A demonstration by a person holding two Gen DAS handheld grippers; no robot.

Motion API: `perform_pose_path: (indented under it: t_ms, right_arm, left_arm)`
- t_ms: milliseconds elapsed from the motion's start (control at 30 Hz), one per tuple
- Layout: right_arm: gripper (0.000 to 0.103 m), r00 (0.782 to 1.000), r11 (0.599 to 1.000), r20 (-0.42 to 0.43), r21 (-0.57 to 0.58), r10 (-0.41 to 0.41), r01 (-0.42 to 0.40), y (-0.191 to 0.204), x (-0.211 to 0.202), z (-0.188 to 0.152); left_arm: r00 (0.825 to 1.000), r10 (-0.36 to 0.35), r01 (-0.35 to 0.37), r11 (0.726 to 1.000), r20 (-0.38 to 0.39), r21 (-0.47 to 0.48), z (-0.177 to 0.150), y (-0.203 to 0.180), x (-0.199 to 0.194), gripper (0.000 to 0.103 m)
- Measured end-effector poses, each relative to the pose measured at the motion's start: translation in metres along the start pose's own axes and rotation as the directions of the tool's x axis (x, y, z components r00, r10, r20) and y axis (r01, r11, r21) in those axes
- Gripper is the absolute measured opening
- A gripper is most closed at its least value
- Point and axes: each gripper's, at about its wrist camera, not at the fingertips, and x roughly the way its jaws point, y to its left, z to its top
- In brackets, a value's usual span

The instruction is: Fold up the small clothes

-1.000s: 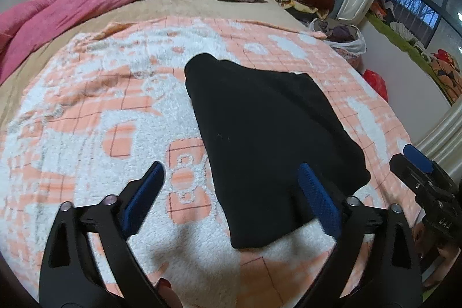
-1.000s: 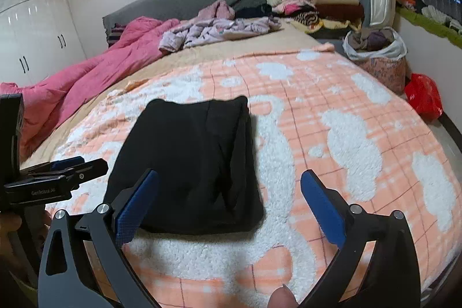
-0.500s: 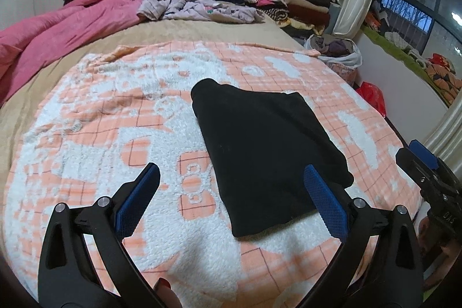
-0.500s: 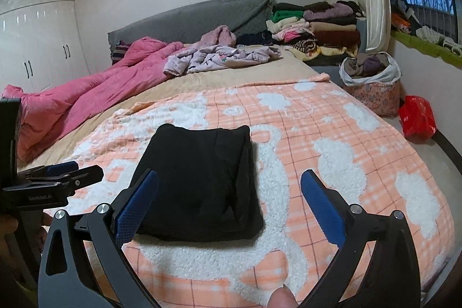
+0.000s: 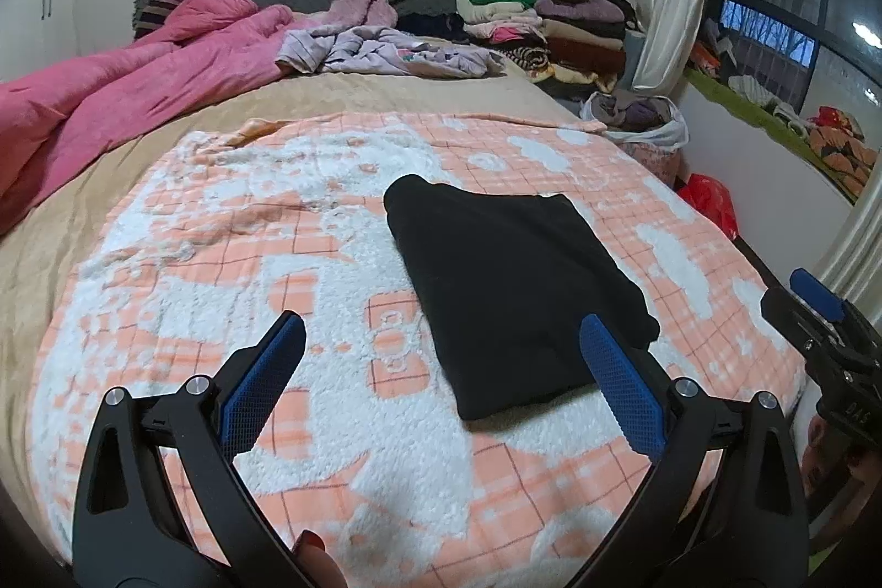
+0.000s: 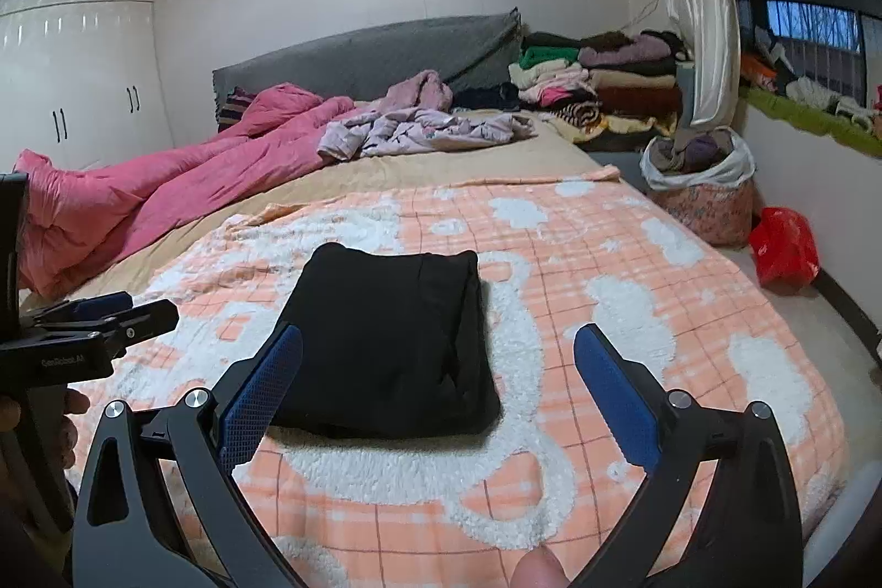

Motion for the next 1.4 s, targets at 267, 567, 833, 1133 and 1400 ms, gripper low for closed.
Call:
perform_pose_path:
  t_ms: [267, 567, 833, 1133, 1400]
  right_arm:
    - [0.098, 1.000, 1.000, -0.014, 0.013, 0.009, -0.009, 0.009, -0.015, -0.021]
    - [0.098, 0.995, 1.000, -0.097, 0.008, -0.012, 0.013, 0.013, -0.011, -0.060]
    - [0.098, 0.981, 0.999, -0.191, 0.021, -0.022, 0.027, 0.014, 0.000, -0.094]
    - [0.098, 0.979, 0.999, -0.201, 0.018, -0.030, 0.035, 0.012, 0.001, -0.099]
    - [0.098, 0.979, 0.999, -0.200, 0.012, -0.032, 0.035, 0.013, 0.001, -0.099]
  left_arm:
    - [1.000, 0.003, -0.003, 1.000, -0.019, 0.020, -0.030, 0.000, -0.007, 0.093]
    - [0.997, 0.010, -0.010, 1.000, -0.083, 0.002, -0.075, 0.005, -0.004, 0.093]
    - [0.991, 0.009, -0.010, 1.000, -0.137, -0.007, -0.109, -0.004, 0.006, 0.093]
    - [0.989, 0.017, -0.020, 1.000, -0.148, -0.013, -0.109, 0.000, 0.008, 0.093]
    - [0.989, 0.020, -0.022, 1.000, -0.145, -0.013, -0.107, 0.000, 0.006, 0.093]
